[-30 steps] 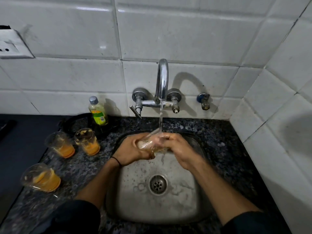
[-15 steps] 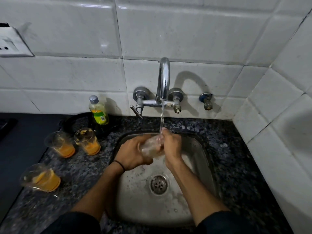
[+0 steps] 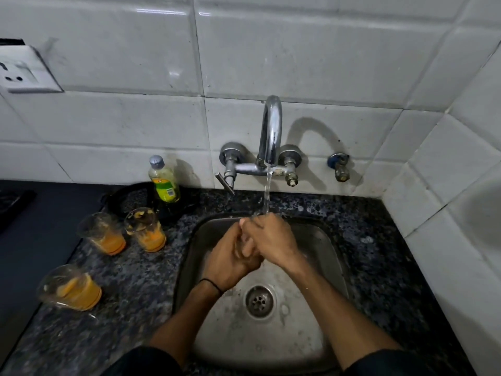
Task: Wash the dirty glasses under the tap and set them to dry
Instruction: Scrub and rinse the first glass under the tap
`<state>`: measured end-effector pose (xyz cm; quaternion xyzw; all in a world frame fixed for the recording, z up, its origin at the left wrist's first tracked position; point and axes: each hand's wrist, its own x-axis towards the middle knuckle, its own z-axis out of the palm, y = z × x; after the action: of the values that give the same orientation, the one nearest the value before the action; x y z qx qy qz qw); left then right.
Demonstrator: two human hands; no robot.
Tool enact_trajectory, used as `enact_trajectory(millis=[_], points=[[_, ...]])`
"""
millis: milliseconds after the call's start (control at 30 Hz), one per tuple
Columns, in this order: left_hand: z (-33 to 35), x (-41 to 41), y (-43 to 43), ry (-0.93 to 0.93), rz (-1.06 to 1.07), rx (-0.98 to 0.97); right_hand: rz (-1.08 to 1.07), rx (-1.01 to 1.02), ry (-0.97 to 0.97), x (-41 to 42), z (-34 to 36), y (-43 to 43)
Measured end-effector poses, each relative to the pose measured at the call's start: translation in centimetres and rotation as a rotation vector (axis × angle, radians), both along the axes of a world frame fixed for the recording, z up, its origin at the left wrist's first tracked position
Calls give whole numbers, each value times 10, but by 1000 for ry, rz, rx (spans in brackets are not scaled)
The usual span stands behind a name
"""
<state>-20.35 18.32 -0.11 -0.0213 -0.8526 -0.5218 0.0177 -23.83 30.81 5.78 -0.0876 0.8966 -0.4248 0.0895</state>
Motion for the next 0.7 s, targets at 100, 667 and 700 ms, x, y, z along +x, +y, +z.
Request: enact_trajectory(millis=[100,667,700], points=[[7,-13,-22,-140,-311,76,338,-105,-95,4,28,21],[6,-21,-12,-563,68,1429,280,44,-66,9,25,15],[2,-27,-9,-610,172,1470,401,166,-30,11,23,15]])
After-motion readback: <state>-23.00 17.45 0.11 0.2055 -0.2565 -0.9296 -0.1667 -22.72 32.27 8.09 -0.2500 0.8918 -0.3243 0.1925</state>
